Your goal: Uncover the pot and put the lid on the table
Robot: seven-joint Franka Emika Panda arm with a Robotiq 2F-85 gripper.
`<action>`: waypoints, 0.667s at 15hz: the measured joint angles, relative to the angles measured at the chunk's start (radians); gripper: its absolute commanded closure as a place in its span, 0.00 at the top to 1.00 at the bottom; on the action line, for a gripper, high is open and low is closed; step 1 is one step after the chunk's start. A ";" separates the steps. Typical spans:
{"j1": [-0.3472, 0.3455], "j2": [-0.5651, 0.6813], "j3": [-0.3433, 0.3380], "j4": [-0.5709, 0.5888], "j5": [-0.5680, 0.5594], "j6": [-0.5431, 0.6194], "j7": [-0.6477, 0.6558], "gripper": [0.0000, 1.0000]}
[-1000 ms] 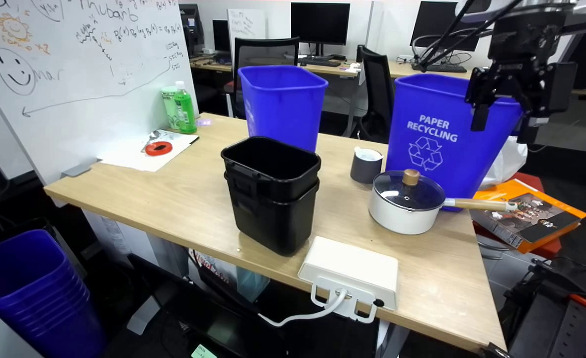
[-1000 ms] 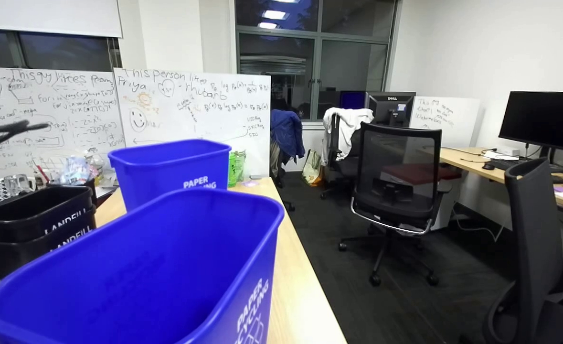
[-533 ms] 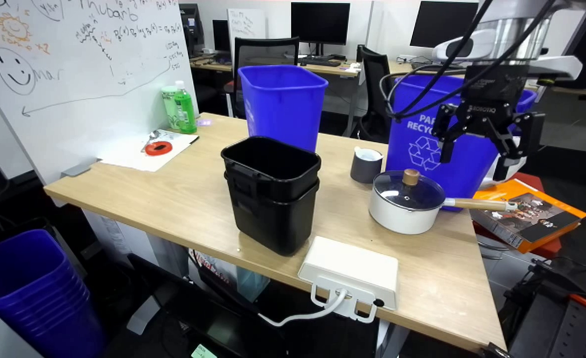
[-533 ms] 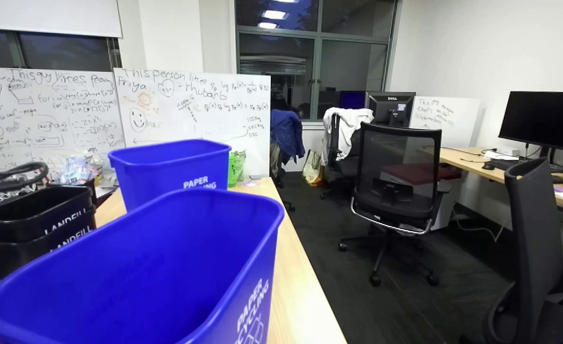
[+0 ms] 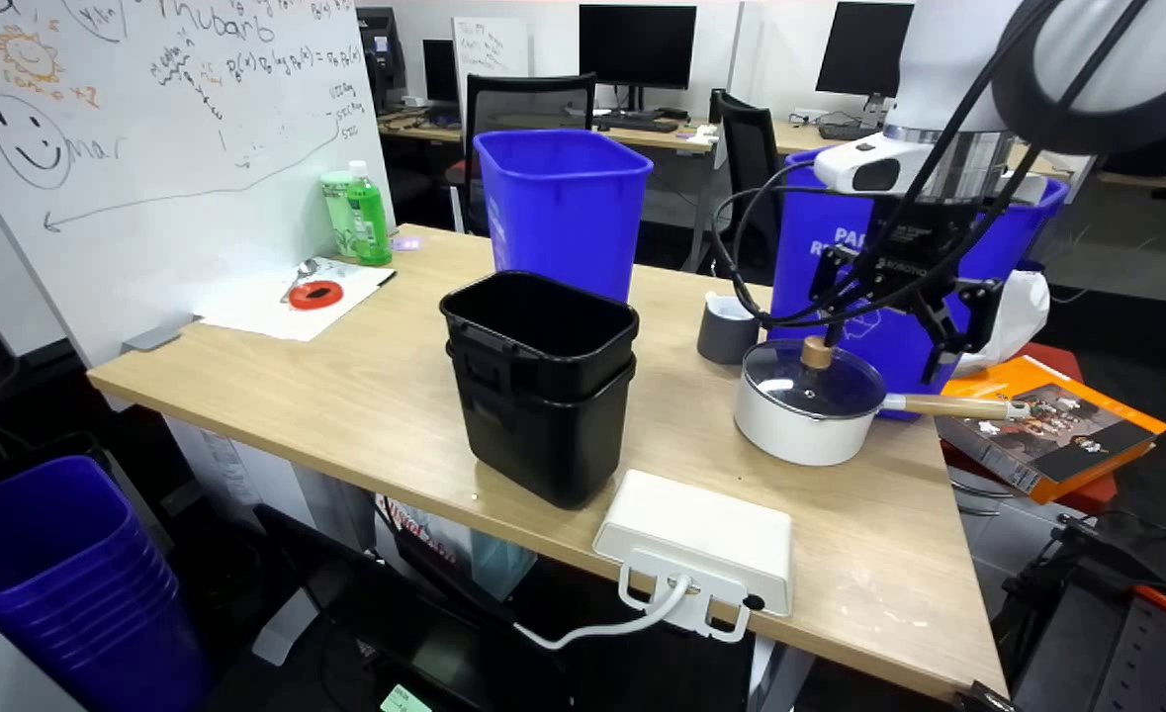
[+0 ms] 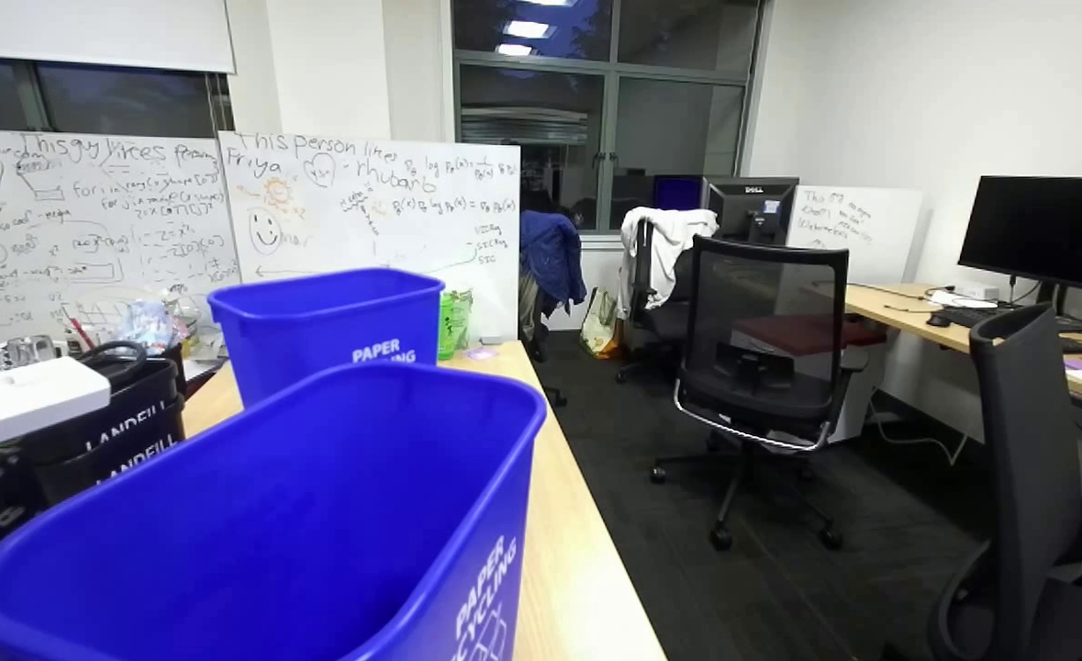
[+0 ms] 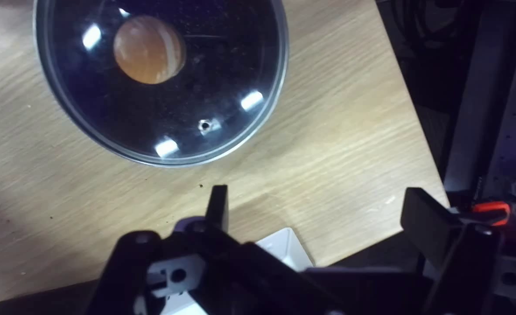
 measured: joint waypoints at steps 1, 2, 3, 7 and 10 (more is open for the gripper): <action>-0.007 0.014 0.005 0.000 -0.011 0.036 0.000 1.00; -0.015 0.025 0.009 0.000 -0.029 0.069 0.000 1.00; -0.025 0.036 0.012 0.000 -0.058 0.100 0.000 1.00; -0.058 0.073 0.019 0.000 -0.182 0.187 0.000 1.00; -0.078 0.112 0.025 0.000 -0.251 0.257 0.001 1.00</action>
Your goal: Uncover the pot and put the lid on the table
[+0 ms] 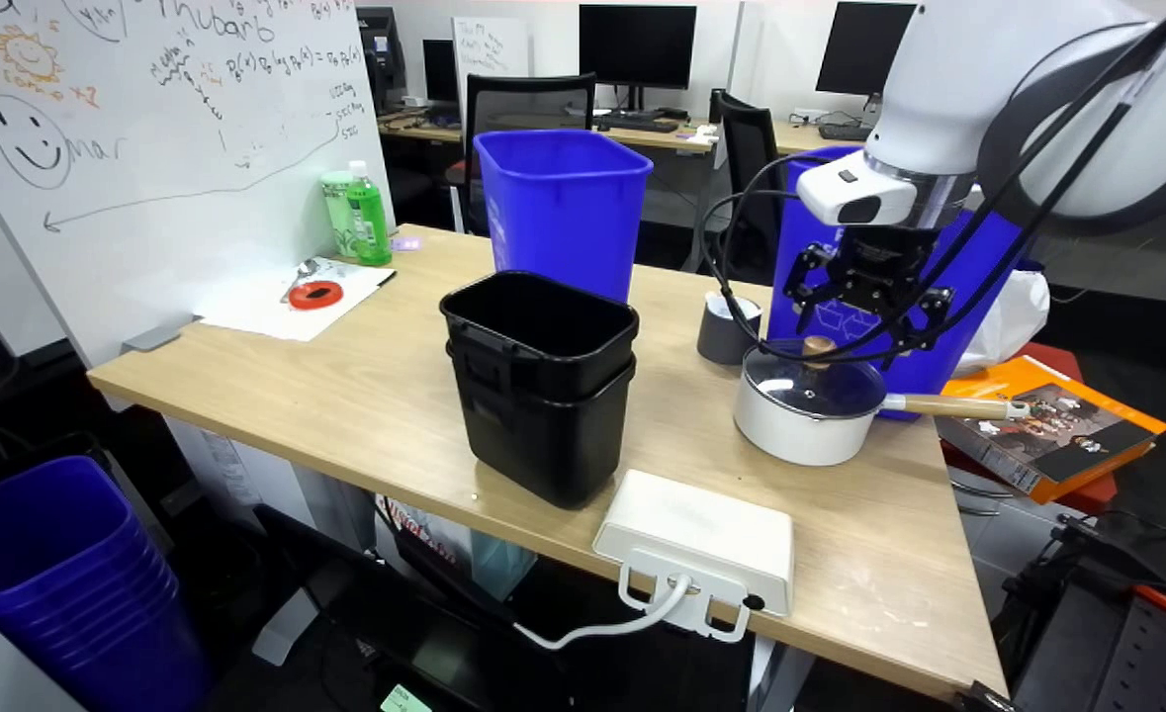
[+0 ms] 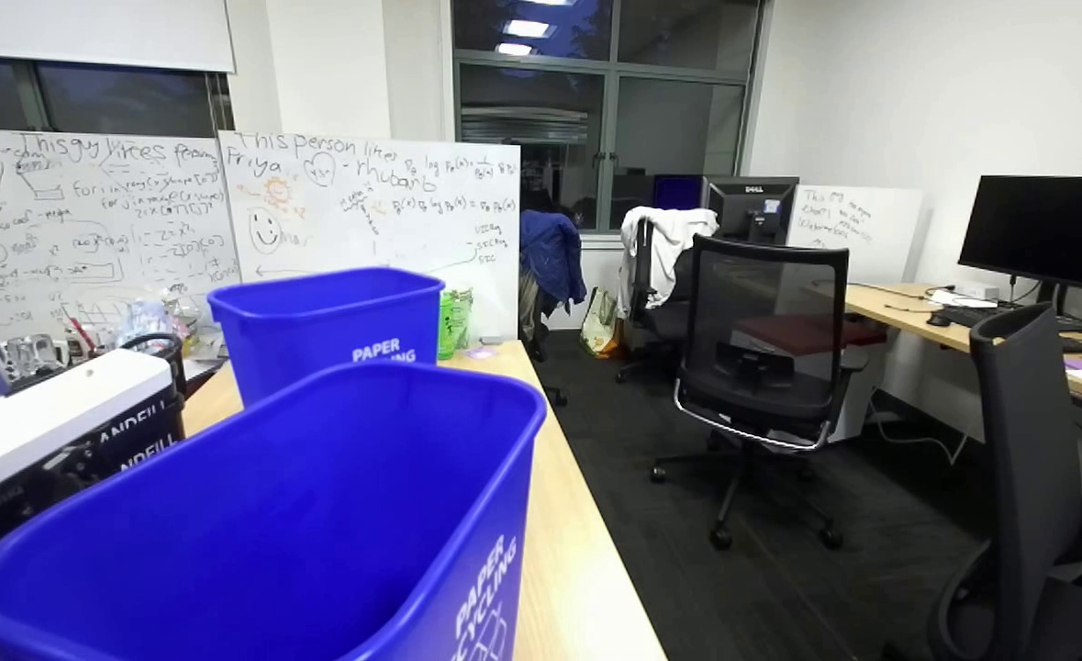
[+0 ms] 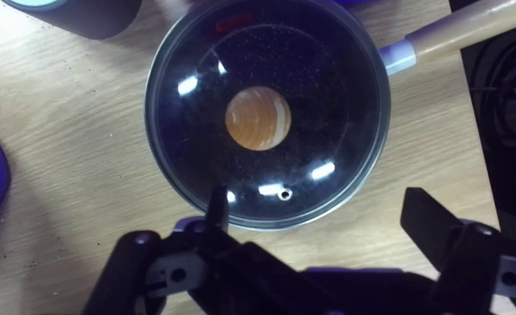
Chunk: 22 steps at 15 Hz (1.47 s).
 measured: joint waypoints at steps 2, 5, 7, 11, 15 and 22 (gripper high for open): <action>-0.017 0.030 0.001 0.000 -0.062 0.045 0.006 1.00; -0.052 0.066 0.000 0.001 -0.146 0.098 0.014 1.00; -0.076 0.087 -0.002 0.005 -0.187 0.131 0.016 1.00; -0.105 0.122 -0.005 0.014 -0.253 0.188 0.044 1.00; -0.099 0.165 -0.005 0.026 -0.287 0.231 0.089 0.74; -0.063 0.211 -0.006 0.080 -0.341 0.255 0.154 0.23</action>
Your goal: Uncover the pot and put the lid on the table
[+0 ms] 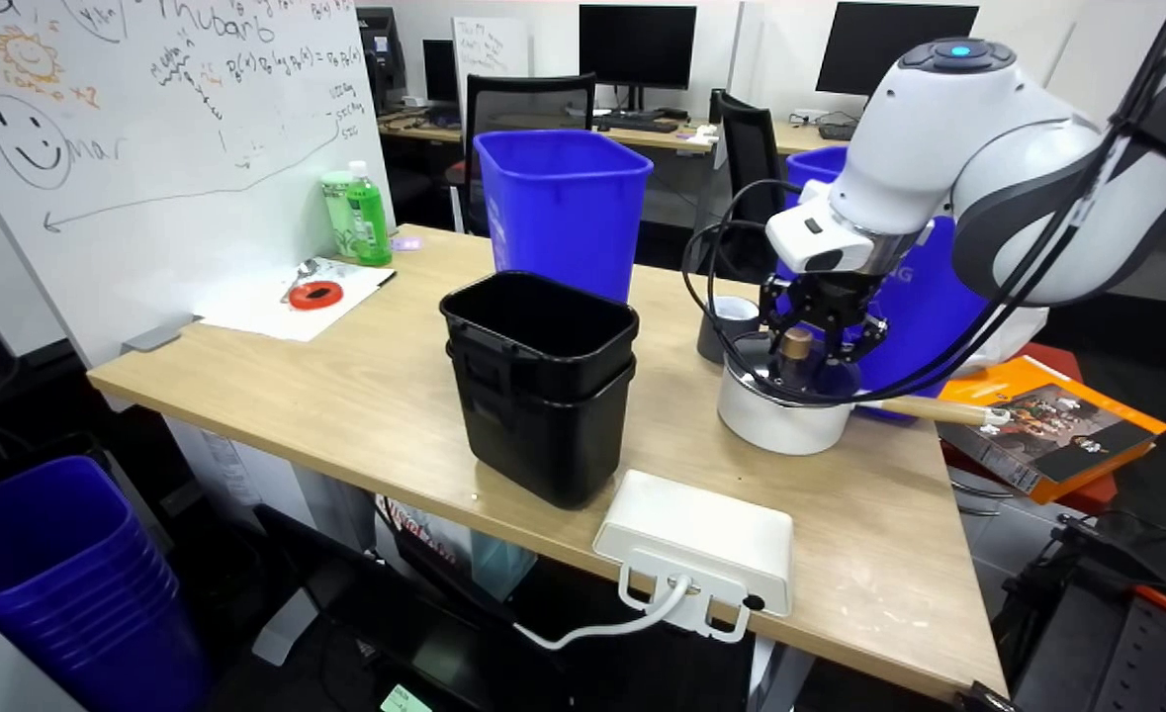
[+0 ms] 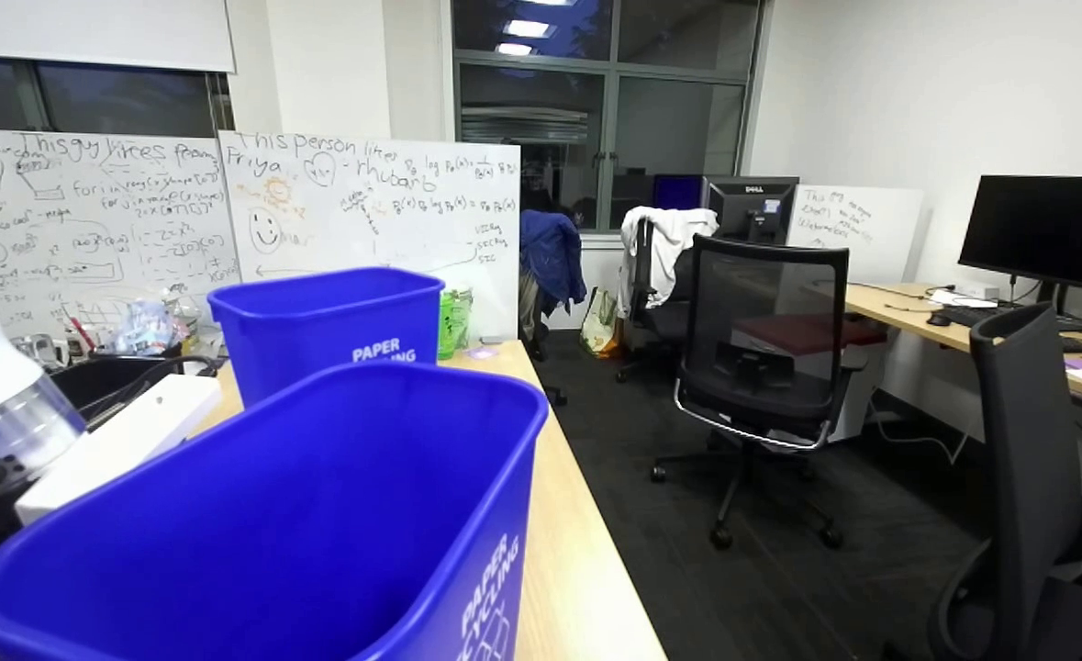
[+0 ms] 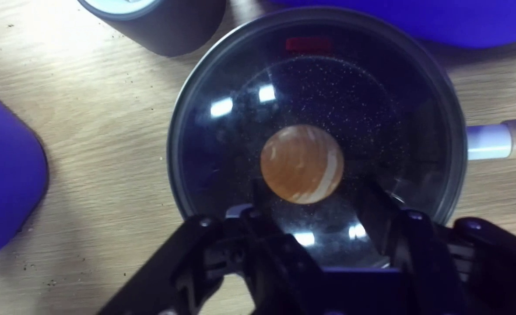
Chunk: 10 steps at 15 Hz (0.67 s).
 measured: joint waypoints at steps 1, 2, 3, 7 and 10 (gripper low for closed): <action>0.000 0.002 -0.001 0.004 -0.010 0.000 0.001 0.16; 0.000 0.003 -0.002 0.009 -0.019 0.000 0.003 0.29; 0.000 0.004 -0.004 0.012 -0.023 0.001 0.004 0.55; -0.002 0.005 -0.028 0.012 -0.024 0.001 0.001 0.69; -0.001 0.008 -0.034 0.012 -0.024 0.002 0.000 0.89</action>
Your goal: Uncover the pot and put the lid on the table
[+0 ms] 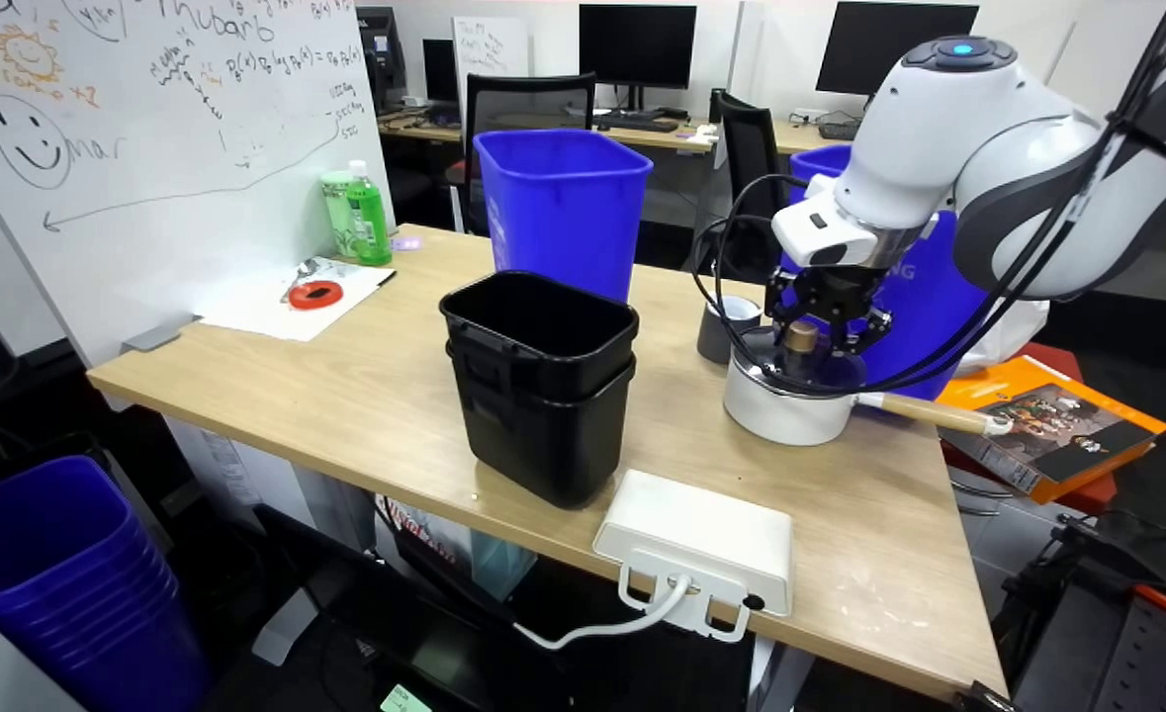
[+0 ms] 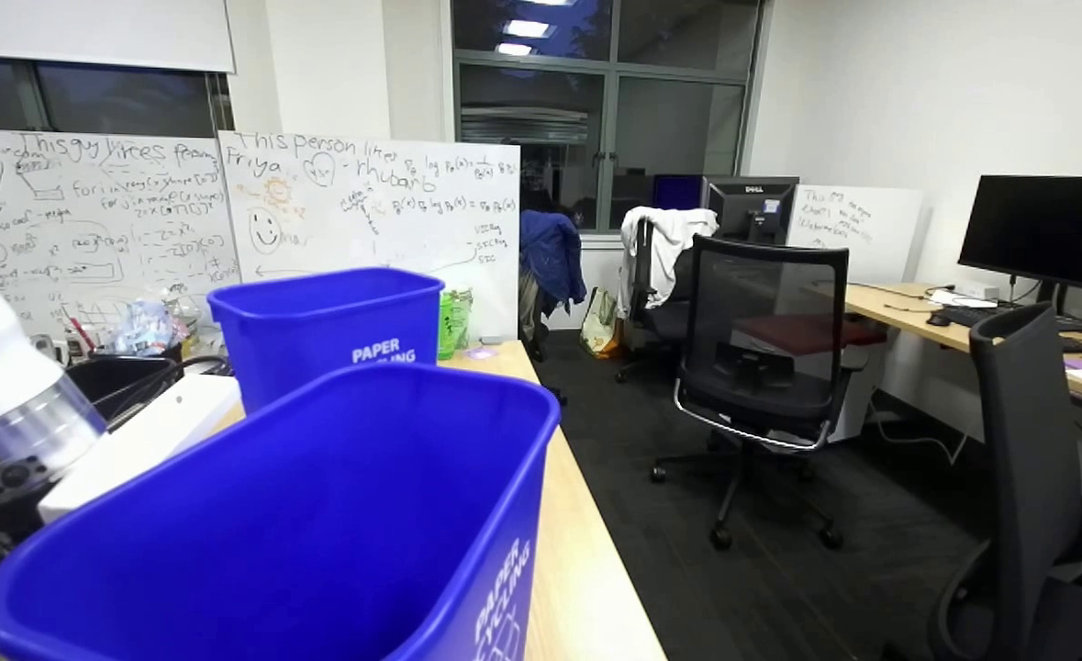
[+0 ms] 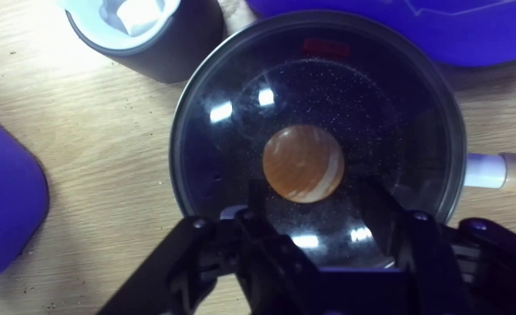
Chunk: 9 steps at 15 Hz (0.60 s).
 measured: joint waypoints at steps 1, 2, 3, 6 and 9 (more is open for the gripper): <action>0.002 0.001 0.000 0.000 0.000 0.002 0.000 0.97; 0.005 0.002 0.001 0.000 0.000 0.004 0.000 0.99; 0.008 0.005 0.002 0.001 0.000 0.008 0.000 1.00; 0.019 0.021 0.003 0.013 -0.004 0.025 0.000 1.00; 0.019 0.031 -0.007 0.022 -0.032 0.034 -0.006 1.00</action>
